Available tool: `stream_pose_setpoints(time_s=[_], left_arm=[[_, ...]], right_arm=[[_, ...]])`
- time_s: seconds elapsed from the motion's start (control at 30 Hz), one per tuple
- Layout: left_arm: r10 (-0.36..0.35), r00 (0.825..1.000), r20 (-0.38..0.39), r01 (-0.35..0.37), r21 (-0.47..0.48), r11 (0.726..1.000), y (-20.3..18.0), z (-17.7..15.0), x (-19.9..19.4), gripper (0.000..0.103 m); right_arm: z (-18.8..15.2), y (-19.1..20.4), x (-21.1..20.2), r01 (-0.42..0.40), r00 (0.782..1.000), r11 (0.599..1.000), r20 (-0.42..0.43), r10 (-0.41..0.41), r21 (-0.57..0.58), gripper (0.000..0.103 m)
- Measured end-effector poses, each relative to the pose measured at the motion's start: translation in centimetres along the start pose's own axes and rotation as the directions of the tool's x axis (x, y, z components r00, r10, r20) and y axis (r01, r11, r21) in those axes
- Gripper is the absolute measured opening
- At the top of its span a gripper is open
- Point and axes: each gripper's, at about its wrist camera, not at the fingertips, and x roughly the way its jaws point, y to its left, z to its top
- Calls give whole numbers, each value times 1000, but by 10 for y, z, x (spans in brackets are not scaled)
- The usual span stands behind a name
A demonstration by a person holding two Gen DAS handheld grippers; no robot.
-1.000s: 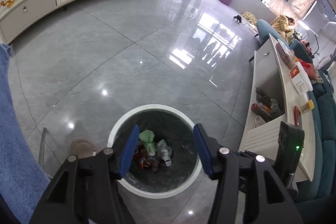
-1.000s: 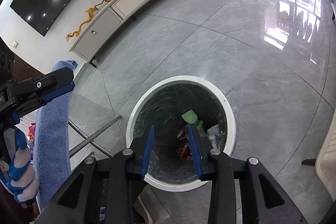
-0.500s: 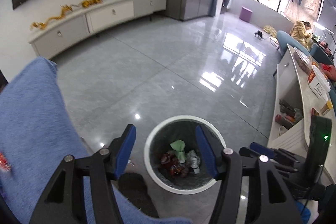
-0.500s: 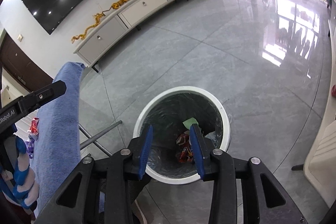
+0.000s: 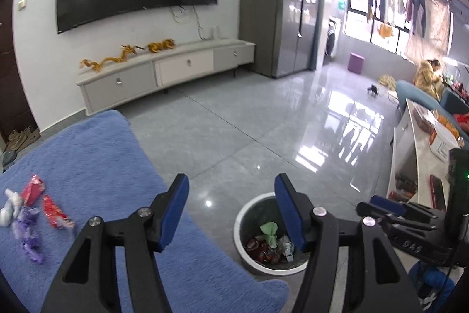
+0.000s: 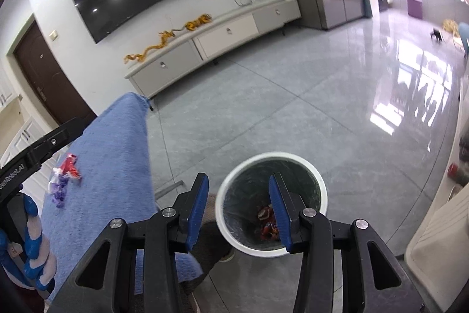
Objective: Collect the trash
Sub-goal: 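Move both tools back over the rug toward the purple and red wrappers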
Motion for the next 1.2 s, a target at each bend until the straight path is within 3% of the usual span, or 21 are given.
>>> stream_pose_setpoints(time_s=[0.23,0.27,0.33,0.57,0.77,0.87,1.03,1.2], left_arm=[[41,997,62,-36,-73,997,55,-13,-53,59],[50,996,68,-44,-88,995,64,-15,-60,61],[80,993,81,-70,-121,990,84,-22,-72,74],[210,975,69,-186,-265,946,170,-56,-100,75],[305,952,-35,-295,-381,876,243,-105,-98,75],[312,946,-88,-319,-426,847,272,-129,-97,75],[299,945,-130,-324,-468,822,307,-149,-87,75],[269,951,-151,-308,-503,807,328,-143,-59,75]], right_arm=[[11,48,-39,-19,998,995,57,25,-98,45],[12,56,-45,-23,997,993,65,31,-115,45],[16,71,-54,-38,996,989,78,50,-145,46],[20,128,-61,-105,989,962,75,128,-254,50],[20,171,-34,-173,983,925,-2,183,-338,50],[17,190,-13,-216,976,905,-48,214,-367,50],[12,219,30,-277,960,876,-143,239,-395,50],[7,261,81,-351,932,830,-246,266,-432,50]])
